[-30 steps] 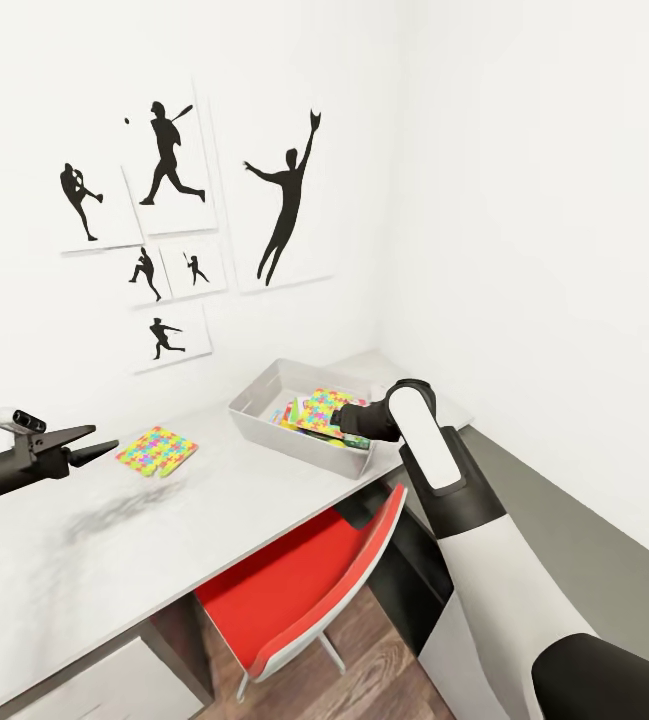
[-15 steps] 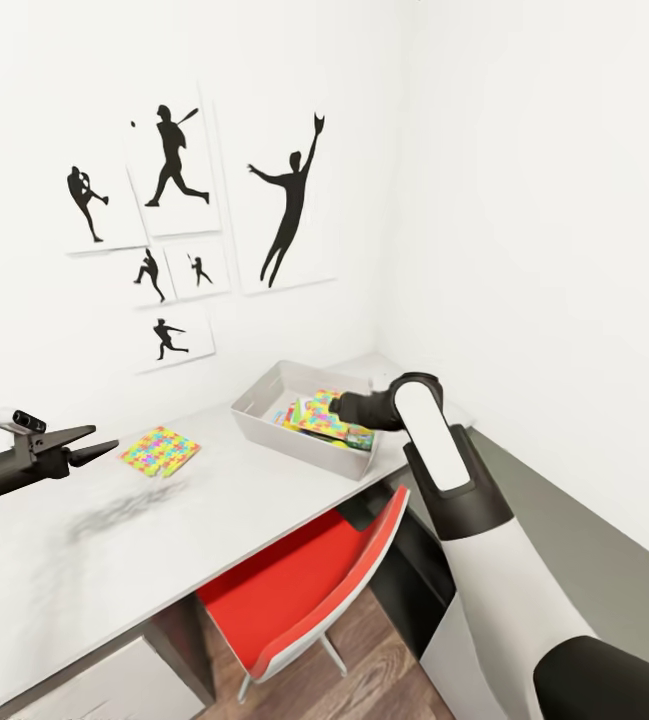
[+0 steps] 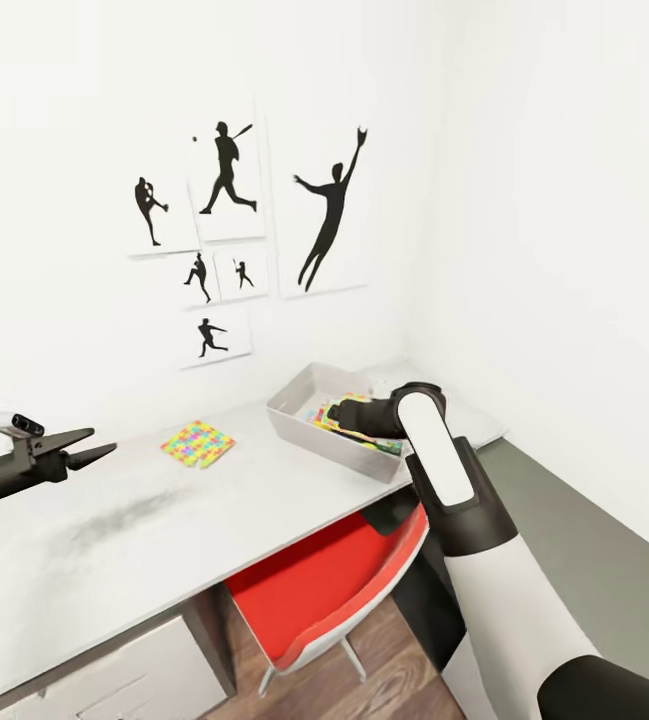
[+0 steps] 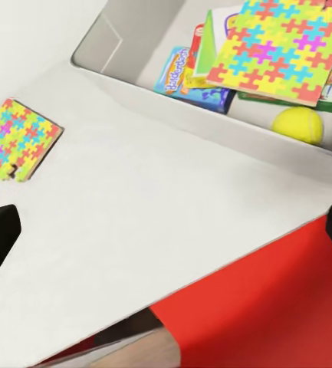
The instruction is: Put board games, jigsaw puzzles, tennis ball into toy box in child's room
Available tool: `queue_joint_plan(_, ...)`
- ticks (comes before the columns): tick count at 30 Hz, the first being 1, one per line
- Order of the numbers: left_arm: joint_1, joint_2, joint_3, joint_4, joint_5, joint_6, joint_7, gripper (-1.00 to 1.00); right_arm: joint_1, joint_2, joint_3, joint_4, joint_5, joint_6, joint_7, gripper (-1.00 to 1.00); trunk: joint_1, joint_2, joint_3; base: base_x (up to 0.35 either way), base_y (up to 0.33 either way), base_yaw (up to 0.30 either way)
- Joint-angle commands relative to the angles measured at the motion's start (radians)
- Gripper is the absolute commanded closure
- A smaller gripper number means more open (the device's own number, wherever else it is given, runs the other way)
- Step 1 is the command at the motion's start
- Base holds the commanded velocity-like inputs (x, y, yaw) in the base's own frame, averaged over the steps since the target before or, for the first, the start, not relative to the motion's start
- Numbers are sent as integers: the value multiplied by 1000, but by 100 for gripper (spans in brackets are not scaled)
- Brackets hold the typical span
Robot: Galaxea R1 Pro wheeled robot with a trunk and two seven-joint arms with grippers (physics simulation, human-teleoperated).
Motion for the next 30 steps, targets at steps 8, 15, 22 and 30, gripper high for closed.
queue_joint_plan(8, -1, 8, -2, 2, 0, 10, -3, -100, 1, 0, 0, 0, -8, 3, -11, -100, 1, -2, 9, -3, 241, 190)
queue_joint_plan(15, -1, 9, -2, 2, 0, 10, -2, -100, 1, 0, 0, 7, -8, -17, -11, -100, 1, -2, 16, 0, 279, 233)
queue_joint_plan(22, -1, 9, -2, 2, -1, 10, -1, -100, 1, 0, 15, 7, -5, -29, -11, -100, 1, -2, 21, 5, 288, 264)
queue_joint_plan(30, -1, 9, -2, 2, -1, 10, -1, -100, 2, 0, 18, 7, -3, -31, -11, -100, 1, -2, 24, 87, 253, 275)
